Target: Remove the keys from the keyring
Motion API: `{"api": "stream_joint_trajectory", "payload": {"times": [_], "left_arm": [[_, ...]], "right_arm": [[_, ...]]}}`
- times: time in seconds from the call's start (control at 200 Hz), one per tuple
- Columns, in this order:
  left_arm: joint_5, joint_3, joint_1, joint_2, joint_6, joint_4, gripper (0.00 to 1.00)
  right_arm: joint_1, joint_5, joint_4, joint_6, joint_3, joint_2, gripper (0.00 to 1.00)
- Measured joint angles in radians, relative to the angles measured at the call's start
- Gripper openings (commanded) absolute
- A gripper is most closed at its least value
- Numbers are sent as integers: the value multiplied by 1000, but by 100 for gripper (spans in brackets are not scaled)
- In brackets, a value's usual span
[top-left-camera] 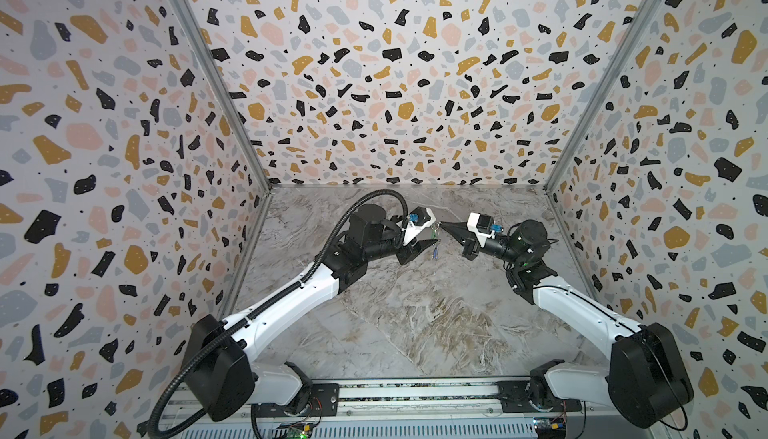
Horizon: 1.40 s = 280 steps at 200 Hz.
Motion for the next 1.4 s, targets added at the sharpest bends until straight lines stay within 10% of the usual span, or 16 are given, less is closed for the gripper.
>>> {"api": "stream_joint_trajectory", "payload": {"times": [0.37, 0.776, 1.402], "left_arm": [[-167, 0, -34, 9, -14, 45, 41], [-183, -8, -37, 6, -7, 73, 1], [-88, 69, -37, 58, 30, -17, 6]], "right_arm": [[6, 17, -3, -5, 0, 0, 0], [14, 53, -2, 0, 0, 0, 0], [15, 55, 160, 127, -29, 9, 0]]}}
